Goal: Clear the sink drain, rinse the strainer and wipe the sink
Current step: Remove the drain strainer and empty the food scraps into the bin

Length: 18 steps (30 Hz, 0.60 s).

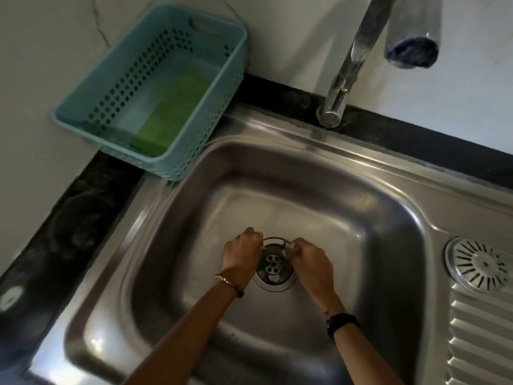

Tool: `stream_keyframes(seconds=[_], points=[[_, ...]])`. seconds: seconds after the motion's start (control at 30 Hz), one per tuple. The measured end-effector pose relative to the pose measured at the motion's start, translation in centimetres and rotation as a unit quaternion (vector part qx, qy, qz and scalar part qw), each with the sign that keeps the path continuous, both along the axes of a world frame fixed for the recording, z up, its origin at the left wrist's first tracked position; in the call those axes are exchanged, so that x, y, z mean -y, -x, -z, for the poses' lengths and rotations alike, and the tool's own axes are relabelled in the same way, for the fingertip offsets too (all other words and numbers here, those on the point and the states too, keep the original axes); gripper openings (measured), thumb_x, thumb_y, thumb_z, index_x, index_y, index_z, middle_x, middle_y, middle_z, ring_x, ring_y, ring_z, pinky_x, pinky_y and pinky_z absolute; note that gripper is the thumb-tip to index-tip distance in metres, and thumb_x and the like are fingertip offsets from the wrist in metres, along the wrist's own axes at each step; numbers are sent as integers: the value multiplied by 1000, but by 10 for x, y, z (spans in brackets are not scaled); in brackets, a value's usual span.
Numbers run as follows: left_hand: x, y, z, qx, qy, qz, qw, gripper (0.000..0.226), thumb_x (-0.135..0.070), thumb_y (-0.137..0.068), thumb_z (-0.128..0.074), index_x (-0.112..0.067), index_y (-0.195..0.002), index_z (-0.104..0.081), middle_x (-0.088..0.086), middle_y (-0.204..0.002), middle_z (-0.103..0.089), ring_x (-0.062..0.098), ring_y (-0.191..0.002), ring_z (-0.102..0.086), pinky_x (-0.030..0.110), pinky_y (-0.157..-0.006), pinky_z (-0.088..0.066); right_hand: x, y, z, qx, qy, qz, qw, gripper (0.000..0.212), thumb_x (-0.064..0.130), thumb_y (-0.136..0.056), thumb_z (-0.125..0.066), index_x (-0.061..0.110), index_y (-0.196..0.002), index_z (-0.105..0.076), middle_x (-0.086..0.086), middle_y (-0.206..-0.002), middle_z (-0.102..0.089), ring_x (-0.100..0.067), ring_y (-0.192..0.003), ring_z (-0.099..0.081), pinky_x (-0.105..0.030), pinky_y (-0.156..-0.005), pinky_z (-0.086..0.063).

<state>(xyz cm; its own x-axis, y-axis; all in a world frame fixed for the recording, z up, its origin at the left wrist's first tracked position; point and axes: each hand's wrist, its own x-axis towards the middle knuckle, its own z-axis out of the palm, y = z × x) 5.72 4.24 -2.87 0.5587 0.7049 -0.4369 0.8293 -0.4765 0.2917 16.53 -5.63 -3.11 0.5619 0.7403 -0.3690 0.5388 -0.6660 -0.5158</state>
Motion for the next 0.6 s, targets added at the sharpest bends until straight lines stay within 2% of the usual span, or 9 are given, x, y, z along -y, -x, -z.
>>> stream_keyframes(seconds=[0.13, 0.2, 0.3, 0.4, 0.5, 0.6], points=[[-8, 17, -12, 56, 89, -135, 985, 17, -27, -89, -57, -17, -101, -65, 6, -102, -68, 23, -92, -63, 29, -74, -47, 5, -6, -3, 41, 12, -18, 999, 18, 28, -90, -57, 11, -89, -63, -2, -90, -57, -17, -73, -52, -19, -50, -27], [-7, 25, -14, 85, 134, -189, 969, 17, -27, -87, -61, -17, -100, -66, 3, -96, -66, 17, -84, -59, 26, -69, -44, 3, -3, 0, 48, 26, -36, 998, 18, 29, -90, -58, 12, -91, -64, -4, -98, -57, -18, -76, -53, -20, -54, -29], [-3, 33, -15, 95, 170, -218, 956, 15, -25, -85, -64, -17, -98, -66, -1, -85, -63, 12, -76, -57, 23, -64, -42, 1, 10, 10, 75, 52, -125, 988, 19, 30, -90, -55, 18, -100, -67, -3, -113, -58, -23, -86, -63, -23, -62, -38], [2, 37, -17, 102, 201, -233, 946, 15, -21, -85, -64, -15, -99, -65, -2, -78, -63, 9, -67, -58, 18, -56, -44, -1, 19, 20, 116, 100, -212, 965, 29, 28, -91, -52, 17, -115, -62, -4, -127, -54, -24, -93, -65, -26, -69, -43], [4, 39, -21, 126, 222, -258, 932, 10, -20, -85, -65, -15, -93, -64, -3, -69, -62, 7, -59, -57, 16, -56, -47, -3, 16, 24, 156, 99, -237, 954, 33, 25, -91, -50, 18, -123, -57, -5, -126, -57, -23, -95, -65, -27, -72, -48], [8, 45, -29, 161, 244, -281, 914, 6, -17, -85, -64, -13, -90, -64, -1, -69, -64, 7, -56, -56, 17, -55, -49, -1, 14, 13, 136, 47, -166, 976, 24, 22, -92, -49, 19, -113, -61, -4, -112, -61, -25, -89, -64, -26, -63, -42]])
